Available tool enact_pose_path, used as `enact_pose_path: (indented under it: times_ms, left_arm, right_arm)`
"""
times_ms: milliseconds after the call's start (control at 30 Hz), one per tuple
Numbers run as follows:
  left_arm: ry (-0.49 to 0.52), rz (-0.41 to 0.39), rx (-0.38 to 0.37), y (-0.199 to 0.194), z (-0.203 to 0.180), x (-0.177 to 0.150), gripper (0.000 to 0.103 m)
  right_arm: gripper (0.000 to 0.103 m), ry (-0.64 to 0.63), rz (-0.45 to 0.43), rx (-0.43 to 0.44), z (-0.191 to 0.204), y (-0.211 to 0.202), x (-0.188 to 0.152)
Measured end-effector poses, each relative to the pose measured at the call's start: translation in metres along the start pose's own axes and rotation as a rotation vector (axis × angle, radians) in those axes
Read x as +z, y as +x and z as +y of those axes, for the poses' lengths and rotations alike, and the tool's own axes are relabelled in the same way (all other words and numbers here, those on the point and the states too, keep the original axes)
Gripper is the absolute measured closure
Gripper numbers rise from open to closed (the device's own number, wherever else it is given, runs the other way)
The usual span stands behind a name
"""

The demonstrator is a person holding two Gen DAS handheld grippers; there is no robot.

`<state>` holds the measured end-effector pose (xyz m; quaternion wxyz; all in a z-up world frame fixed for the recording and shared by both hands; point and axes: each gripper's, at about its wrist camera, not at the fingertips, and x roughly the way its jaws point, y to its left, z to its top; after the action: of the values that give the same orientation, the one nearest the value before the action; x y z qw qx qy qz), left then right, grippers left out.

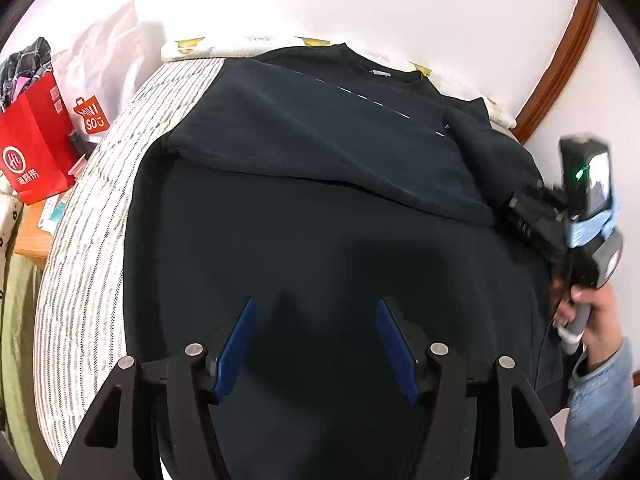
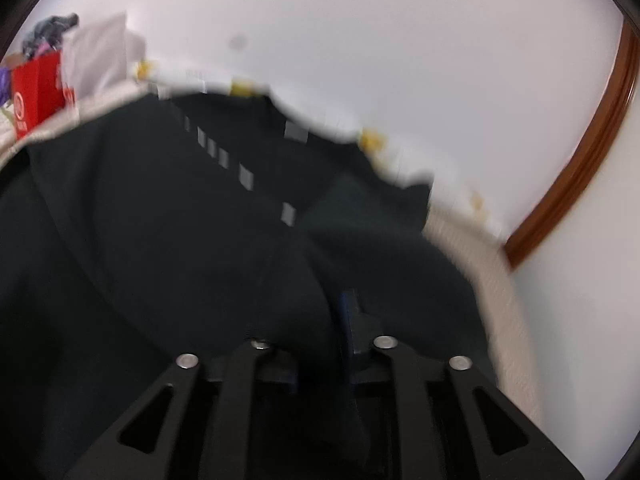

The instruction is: Fold small clothes

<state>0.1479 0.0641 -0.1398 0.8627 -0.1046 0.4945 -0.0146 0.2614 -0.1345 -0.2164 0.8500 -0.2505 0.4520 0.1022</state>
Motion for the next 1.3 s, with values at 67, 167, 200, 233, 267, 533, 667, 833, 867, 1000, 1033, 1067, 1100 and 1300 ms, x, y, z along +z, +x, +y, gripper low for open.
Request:
enact_pose_path:
  times_ms: [67, 167, 200, 233, 267, 533, 667, 833, 867, 1000, 1033, 1067, 1100, 1300]
  left_arm:
    - [0.000, 0.001, -0.005, 0.001, 0.001, 0.001, 0.042]
    - [0.000, 0.006, -0.011, 0.006, 0.000, 0.002, 0.042]
    - [-0.001, 0.008, -0.014, 0.008, -0.001, 0.003, 0.042]
    - [-0.003, 0.010, -0.016, 0.008, -0.002, 0.002, 0.042]
    - [-0.005, 0.011, -0.022, 0.009, -0.003, 0.002, 0.042]
    - [-0.004, 0.022, -0.025, 0.017, -0.014, 0.005, 0.042]
    - [-0.011, 0.020, -0.012, 0.017, -0.020, 0.009, 0.042]
    - [0.003, 0.017, 0.014, 0.014, -0.028, 0.010, 0.042]
    - [0.004, 0.014, 0.015, 0.012, -0.029, 0.011, 0.042]
    - [0.010, -0.001, 0.008, 0.005, -0.029, 0.010, 0.042]
    - [0.011, -0.004, 0.007, 0.004, -0.029, 0.010, 0.042]
    - [0.011, -0.007, 0.005, 0.001, -0.027, 0.008, 0.042]
    - [0.012, -0.011, 0.002, -0.001, -0.026, 0.007, 0.042]
    - [-0.011, -0.027, -0.003, -0.008, -0.007, 0.003, 0.042]
  right_arm:
    - [0.054, 0.037, 0.010, 0.043, -0.011, -0.004, -0.013]
    - [0.025, 0.077, -0.003, 0.083, -0.037, -0.031, -0.036]
    - [0.024, 0.086, -0.023, 0.081, -0.045, -0.040, -0.044]
    - [0.024, 0.097, -0.040, 0.073, -0.053, -0.048, -0.049]
    - [0.024, 0.128, -0.062, 0.040, -0.071, -0.062, -0.057]
    - [0.022, 0.516, 0.063, -0.120, -0.206, -0.049, -0.129]
    - [0.022, 0.585, 0.158, -0.081, -0.223, -0.013, -0.154]
    - [0.028, 0.607, 0.158, -0.044, -0.218, 0.006, -0.155]
    - [0.030, 0.597, 0.142, -0.049, -0.213, 0.008, -0.151]
    - [0.085, 0.579, 0.121, 0.059, -0.205, 0.004, -0.140]
    - [0.086, 0.560, 0.125, 0.024, -0.201, 0.001, -0.136]
    - [0.086, 0.543, 0.120, 0.004, -0.200, -0.006, -0.131]
    - [0.086, 0.539, 0.106, -0.008, -0.198, -0.014, -0.125]
    - [0.086, 0.512, -0.108, 0.052, -0.172, -0.096, -0.038]
